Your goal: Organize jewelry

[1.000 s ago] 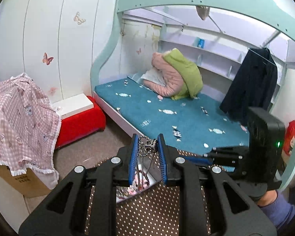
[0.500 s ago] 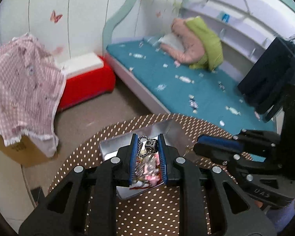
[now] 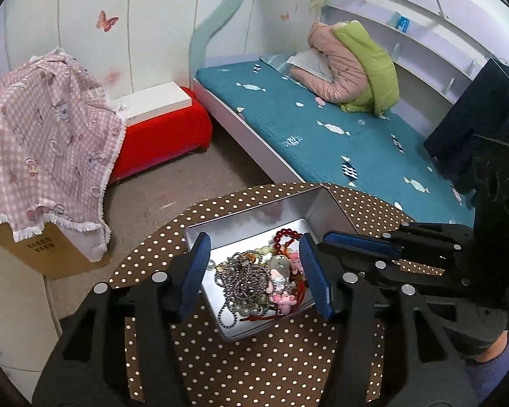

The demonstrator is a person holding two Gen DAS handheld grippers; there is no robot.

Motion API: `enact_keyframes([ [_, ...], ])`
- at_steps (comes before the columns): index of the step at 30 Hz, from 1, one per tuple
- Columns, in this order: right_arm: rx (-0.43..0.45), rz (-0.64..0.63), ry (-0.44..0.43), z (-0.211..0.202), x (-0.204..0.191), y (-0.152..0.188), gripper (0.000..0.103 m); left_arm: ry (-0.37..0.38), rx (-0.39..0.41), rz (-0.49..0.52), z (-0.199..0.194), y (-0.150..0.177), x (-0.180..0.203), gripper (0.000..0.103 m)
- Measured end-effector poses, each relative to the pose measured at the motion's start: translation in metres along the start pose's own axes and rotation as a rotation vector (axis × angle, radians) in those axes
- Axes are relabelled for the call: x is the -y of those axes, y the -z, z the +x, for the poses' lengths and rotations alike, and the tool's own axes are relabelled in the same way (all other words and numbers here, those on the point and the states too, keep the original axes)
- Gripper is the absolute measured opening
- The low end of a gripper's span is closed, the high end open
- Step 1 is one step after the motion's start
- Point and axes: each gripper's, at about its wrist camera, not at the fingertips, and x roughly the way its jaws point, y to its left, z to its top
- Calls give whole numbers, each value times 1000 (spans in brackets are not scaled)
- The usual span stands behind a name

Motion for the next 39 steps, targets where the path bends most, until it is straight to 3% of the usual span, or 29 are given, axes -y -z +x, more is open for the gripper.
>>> enact_keyframes([
  [4,5,17,-3,1,0,-3,20,-1,24,-11,-13,0,-4,63],
  [6,19,26,3,-4,-1,-3,41,-4,38,-17,-21,1,-5,67],
  [7,29,24,13,-8,-2,-2,44,-11,51,-23,-27,2,-6,70],
  [9,44,16,20,-17,-5,-1,53,-49,83,-38,-39,5,-5,90],
  [11,65,8,39,-32,-9,1,62,-118,138,-48,-57,12,-4,92],
  [18,153,-21,113,-86,-30,20,87,-264,215,-86,-106,44,8,95],
  [20,181,-49,154,-103,-44,31,92,-279,236,-95,-121,56,13,95],
  [29,285,-101,272,-153,-91,81,95,-283,313,-96,-177,118,60,96],
  [39,380,-135,326,-198,-127,118,95,-304,448,-66,-240,165,108,97],
])
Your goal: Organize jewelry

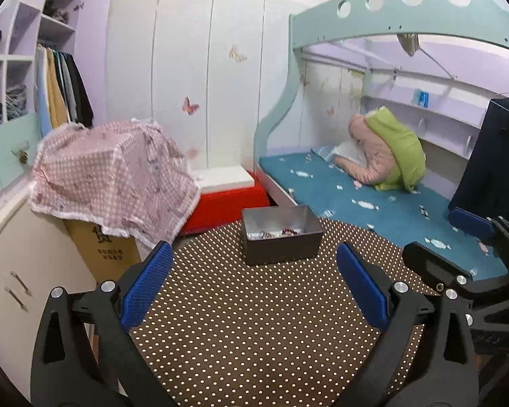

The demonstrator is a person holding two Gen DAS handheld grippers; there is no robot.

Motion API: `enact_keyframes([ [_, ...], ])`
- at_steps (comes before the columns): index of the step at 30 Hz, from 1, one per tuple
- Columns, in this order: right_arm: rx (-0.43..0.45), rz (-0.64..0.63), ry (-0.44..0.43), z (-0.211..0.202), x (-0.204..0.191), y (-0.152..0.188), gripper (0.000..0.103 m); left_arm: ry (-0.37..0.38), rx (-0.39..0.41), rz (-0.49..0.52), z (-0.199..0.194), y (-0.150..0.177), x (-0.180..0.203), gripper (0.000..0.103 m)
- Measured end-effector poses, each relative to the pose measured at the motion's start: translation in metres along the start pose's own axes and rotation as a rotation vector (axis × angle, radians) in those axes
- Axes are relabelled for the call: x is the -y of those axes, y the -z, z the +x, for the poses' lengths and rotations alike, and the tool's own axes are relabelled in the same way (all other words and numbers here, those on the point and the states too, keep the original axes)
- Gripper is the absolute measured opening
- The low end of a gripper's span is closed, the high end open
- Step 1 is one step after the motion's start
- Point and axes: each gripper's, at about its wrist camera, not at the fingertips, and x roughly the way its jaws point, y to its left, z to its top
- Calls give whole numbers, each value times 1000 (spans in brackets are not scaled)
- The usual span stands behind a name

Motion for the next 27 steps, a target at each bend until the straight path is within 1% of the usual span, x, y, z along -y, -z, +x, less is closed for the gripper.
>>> enact_keyframes([
  [6,45,8,6,-24,-5,3,95,-47,83,12,-33,1,9,97],
  [12,70,18,30,-36,-4,3,96,-71,131,17,-47,4,13,97],
  [20,95,19,47,-49,-6,3,95,-75,183,6,-61,6,13,97],
  [27,106,14,60,-53,-6,3,96,-76,196,4,-64,6,14,97],
])
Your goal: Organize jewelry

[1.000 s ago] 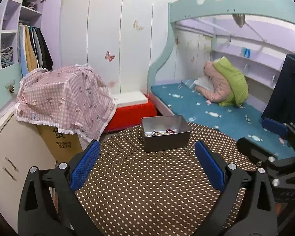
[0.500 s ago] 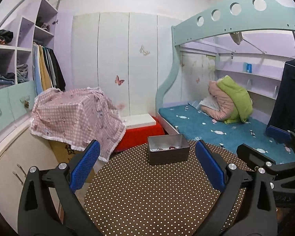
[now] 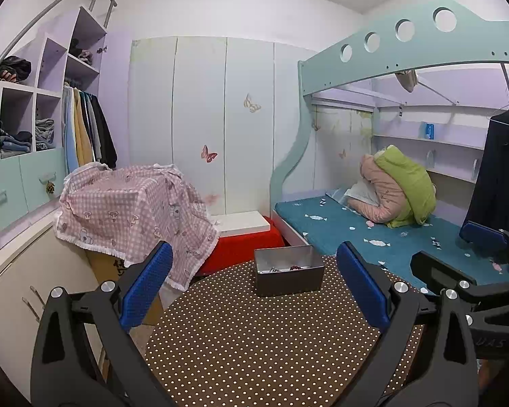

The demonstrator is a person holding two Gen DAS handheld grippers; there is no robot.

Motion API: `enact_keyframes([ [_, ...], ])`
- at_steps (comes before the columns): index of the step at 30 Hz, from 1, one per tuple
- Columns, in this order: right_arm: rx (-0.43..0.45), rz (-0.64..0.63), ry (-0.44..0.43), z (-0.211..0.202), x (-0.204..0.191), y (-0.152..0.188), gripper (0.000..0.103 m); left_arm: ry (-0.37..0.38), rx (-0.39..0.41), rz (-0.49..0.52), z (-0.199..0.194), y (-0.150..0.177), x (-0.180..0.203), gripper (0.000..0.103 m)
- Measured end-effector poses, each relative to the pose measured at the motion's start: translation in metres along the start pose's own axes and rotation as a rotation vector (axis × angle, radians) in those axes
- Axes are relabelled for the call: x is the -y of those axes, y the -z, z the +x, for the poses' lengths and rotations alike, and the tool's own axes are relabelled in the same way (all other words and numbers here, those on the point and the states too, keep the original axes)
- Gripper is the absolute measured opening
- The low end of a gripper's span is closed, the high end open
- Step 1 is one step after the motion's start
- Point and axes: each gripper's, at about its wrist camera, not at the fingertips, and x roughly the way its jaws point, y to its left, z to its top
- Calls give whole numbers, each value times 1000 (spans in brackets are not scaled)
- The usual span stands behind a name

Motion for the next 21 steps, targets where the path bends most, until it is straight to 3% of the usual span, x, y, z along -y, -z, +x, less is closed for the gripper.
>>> enact_keyframes([
  [21,7,-5,4,-4,1,-1,96,-7,18,7,-6,2,0,97],
])
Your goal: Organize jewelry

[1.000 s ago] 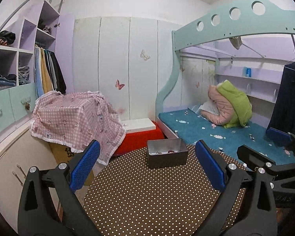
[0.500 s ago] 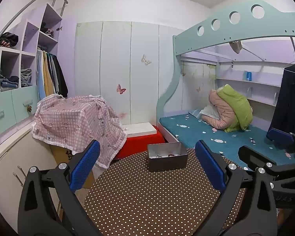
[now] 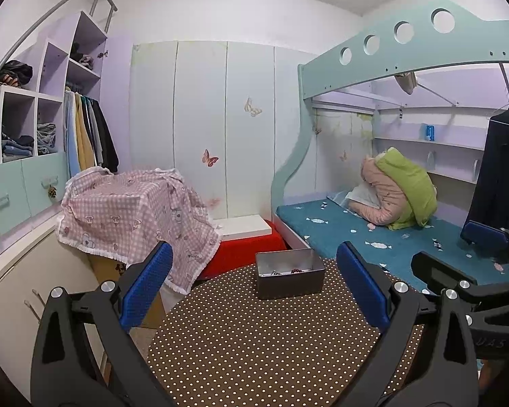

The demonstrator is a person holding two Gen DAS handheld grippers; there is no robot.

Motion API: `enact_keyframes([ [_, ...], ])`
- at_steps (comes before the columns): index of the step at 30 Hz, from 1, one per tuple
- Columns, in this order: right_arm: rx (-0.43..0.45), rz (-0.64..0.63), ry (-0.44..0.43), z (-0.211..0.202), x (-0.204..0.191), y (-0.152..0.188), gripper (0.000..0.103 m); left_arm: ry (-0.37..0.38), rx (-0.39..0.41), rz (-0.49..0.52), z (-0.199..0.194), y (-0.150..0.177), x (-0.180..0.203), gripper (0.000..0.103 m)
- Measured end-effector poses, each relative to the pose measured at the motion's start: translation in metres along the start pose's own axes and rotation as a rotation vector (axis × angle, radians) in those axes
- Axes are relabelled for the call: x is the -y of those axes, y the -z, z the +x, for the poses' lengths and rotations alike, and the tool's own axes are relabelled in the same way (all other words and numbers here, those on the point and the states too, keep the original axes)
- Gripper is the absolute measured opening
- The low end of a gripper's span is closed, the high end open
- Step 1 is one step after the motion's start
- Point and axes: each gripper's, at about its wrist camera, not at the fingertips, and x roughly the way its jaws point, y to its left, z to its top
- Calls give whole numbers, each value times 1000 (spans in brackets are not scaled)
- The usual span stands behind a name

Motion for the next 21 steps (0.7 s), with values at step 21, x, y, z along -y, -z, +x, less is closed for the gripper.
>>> enact_keyframes([
  [21,15,-2,4,-3,-4,-3,96,-5,28,0,-2,-1,3,97],
])
